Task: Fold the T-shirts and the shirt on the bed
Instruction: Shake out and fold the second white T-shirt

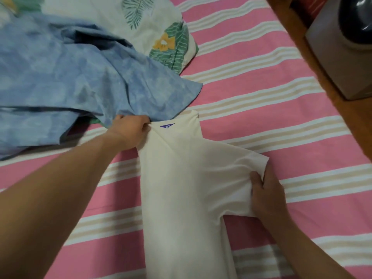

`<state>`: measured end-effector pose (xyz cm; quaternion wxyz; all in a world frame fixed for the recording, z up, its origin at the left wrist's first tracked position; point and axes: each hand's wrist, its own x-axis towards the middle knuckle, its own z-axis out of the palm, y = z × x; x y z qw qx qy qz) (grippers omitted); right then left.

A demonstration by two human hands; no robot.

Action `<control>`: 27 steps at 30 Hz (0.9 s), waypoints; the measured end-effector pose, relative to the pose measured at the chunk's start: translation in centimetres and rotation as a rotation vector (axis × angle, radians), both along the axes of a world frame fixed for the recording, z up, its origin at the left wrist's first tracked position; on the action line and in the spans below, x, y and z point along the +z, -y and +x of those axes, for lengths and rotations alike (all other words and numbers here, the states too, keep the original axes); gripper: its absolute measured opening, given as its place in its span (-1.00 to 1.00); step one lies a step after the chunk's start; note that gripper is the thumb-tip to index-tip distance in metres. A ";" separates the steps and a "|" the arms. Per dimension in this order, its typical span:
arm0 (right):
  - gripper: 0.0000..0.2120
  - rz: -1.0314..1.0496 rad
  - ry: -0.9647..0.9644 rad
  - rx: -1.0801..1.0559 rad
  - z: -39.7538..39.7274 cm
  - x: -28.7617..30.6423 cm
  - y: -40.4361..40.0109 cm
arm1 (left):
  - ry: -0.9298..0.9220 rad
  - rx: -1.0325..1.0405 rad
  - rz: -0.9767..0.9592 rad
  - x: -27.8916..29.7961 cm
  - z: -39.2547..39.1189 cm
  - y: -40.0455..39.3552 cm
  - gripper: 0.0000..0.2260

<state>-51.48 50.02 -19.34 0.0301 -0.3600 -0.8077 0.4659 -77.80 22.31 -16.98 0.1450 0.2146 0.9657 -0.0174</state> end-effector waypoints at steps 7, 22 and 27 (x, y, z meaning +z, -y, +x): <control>-0.64 -0.020 0.005 -0.018 0.2 0.0 0.2 | -0.387 0.095 0.338 -1.5 11.9 -5.1 -0.78; -0.47 -0.242 -0.031 0.167 -1.3 6.5 1.5 | 0.269 0.251 0.406 -0.8 11.8 -7.2 -0.42; -0.27 -0.263 0.043 0.704 -3.4 8.6 8.2 | 0.962 1.158 1.641 3.0 14.8 -2.4 -0.66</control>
